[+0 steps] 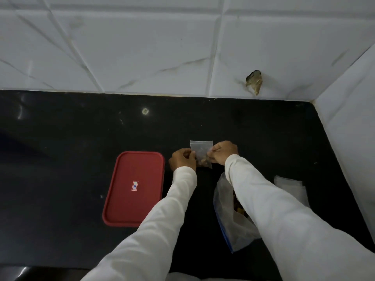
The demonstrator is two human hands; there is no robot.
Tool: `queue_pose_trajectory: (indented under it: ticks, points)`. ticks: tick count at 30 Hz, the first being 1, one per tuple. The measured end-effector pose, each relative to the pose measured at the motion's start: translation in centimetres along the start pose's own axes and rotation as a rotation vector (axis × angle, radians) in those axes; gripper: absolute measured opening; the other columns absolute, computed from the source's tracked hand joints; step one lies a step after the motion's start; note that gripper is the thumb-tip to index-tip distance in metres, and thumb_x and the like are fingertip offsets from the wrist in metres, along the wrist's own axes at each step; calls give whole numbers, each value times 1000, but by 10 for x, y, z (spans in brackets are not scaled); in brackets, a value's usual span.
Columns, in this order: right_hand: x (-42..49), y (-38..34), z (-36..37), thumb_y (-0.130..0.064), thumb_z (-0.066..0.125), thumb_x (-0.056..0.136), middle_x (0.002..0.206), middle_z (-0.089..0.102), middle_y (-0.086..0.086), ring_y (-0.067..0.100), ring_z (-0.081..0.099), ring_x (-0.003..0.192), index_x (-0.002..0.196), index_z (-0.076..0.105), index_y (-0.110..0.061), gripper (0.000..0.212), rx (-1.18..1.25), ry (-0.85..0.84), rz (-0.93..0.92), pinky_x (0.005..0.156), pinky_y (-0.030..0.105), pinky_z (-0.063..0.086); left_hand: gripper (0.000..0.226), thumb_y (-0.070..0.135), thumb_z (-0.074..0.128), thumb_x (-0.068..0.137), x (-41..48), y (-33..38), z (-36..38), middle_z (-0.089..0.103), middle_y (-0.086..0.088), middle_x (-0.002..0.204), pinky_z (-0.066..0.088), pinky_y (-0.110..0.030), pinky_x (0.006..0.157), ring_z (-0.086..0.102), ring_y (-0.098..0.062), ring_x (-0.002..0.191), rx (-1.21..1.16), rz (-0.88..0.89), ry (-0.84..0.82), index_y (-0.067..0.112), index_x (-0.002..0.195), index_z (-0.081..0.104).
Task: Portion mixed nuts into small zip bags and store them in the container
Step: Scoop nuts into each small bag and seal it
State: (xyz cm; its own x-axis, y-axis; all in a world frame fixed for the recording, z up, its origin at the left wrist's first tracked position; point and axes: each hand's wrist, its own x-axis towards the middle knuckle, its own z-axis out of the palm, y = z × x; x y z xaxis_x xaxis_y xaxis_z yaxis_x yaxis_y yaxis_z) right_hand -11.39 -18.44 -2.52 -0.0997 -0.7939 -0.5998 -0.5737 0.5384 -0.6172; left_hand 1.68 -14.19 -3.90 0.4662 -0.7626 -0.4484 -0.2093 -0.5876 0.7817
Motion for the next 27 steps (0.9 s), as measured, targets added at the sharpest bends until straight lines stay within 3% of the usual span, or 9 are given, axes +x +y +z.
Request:
queue_pose_trajectory:
  ticks: [5, 9, 11, 15, 18, 20, 23, 27]
  points:
    - [1, 4, 3, -8, 75, 82, 106, 68, 5, 20, 69, 90, 91, 72, -13, 11, 36, 22, 21, 77, 30, 60, 27, 8, 67, 89, 1, -1, 0, 73, -6, 105, 51, -21, 79, 67, -14, 86, 15, 7, -1, 9, 116, 70]
    - [-2, 4, -4, -16, 74, 84, 106, 70, 6, 19, 69, 91, 101, 71, -12, 18, -92, 72, -29, 87, 36, 57, 34, 10, 67, 89, -7, -3, -4, 71, -6, 113, 54, -32, 93, 68, -19, 103, 95, 87, 9, 11, 123, 66]
    - [-11, 1, -14, -17, 72, 86, 105, 71, 7, 19, 69, 92, 100, 71, -10, 16, -117, 88, -57, 90, 36, 55, 34, 12, 65, 91, -16, -3, -8, 71, -4, 114, 53, -29, 92, 67, -18, 104, 142, 124, 15, 12, 125, 65]
    - [-48, 1, -44, -22, 69, 89, 112, 69, -1, 12, 64, 104, 118, 66, -15, 31, -42, 120, -166, 100, 32, 48, 27, 17, 65, 91, -48, 11, -14, 69, 0, 111, 49, -19, 80, 66, -14, 100, 156, 223, 39, 17, 118, 67]
    - [-91, 16, -67, -23, 68, 89, 99, 72, -8, 0, 69, 87, 115, 67, -22, 26, 133, 161, -269, 85, 22, 55, 18, 18, 64, 93, -88, 37, -16, 67, 8, 105, 42, -7, 73, 61, 0, 90, 65, 317, -71, 20, 110, 68]
    - [-121, 34, -81, -23, 67, 90, 94, 72, -10, -4, 68, 83, 110, 68, -26, 20, 209, 207, -310, 74, 15, 54, 13, 20, 63, 93, -120, 54, -11, 65, 16, 96, 43, -7, 75, 59, 6, 87, 18, 410, -196, 25, 104, 68]
    - [-151, 75, -100, -26, 68, 88, 92, 73, -12, 0, 69, 86, 103, 71, -29, 15, 326, 315, -264, 79, 24, 55, 7, 29, 64, 92, -162, 66, 10, 66, 16, 95, 48, -11, 78, 61, 4, 88, 40, 539, -312, 34, 96, 65]
    - [-167, 138, -116, -23, 70, 88, 89, 73, -10, 3, 69, 80, 98, 71, -26, 11, 361, 510, -142, 80, 26, 55, 18, 31, 61, 94, -201, 55, 54, 67, 12, 105, 53, -21, 86, 62, -1, 94, 162, 523, -478, 33, 111, 63]
